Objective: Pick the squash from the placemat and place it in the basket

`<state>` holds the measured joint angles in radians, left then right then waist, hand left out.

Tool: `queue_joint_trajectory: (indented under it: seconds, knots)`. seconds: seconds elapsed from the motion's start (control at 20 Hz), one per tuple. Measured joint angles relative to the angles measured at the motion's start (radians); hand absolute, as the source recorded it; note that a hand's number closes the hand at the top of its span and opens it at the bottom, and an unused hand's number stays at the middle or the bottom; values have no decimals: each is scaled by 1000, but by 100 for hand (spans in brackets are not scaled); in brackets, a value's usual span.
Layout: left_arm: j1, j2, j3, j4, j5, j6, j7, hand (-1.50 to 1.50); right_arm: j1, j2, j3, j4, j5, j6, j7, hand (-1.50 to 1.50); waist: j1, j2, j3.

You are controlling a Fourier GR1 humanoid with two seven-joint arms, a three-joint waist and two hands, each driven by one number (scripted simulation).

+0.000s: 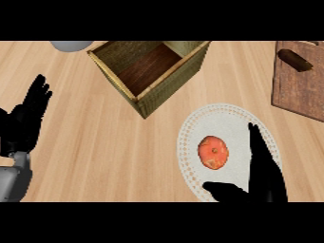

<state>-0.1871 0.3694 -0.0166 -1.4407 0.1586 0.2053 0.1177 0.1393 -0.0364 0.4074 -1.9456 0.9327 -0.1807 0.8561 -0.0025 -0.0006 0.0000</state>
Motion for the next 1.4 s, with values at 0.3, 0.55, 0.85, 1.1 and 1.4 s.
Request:
queue_joint_trajectory:
  seconds: [0.3, 0.55, 0.85, 1.1, 1.4]
  knots:
    - [-31, -37, 23, 8, -47, -15, 19, 0, -26, 19, -2, 64, 2, -31, -11, -150, 1, 0, 0]
    - [-16, -49, 55, 2, -57, -46, 15, 0, -27, 21, -4, 103, 6, -45, -14, -150, 1, 0, 0]
    - [9, -82, 56, -36, -97, -51, 25, 0, -56, 22, -25, 176, 17, -45, -8, -150, 2, 0, 0]
    - [-16, -88, 91, -3, -103, -84, 21, 0, -119, 32, -35, 260, 9, -64, -6, -150, 2, 1, 0]
    - [-11, -95, 119, -21, -118, -105, 43, 0, -141, 33, -50, 307, -6, -68, -25, -150, 2, 0, 0]
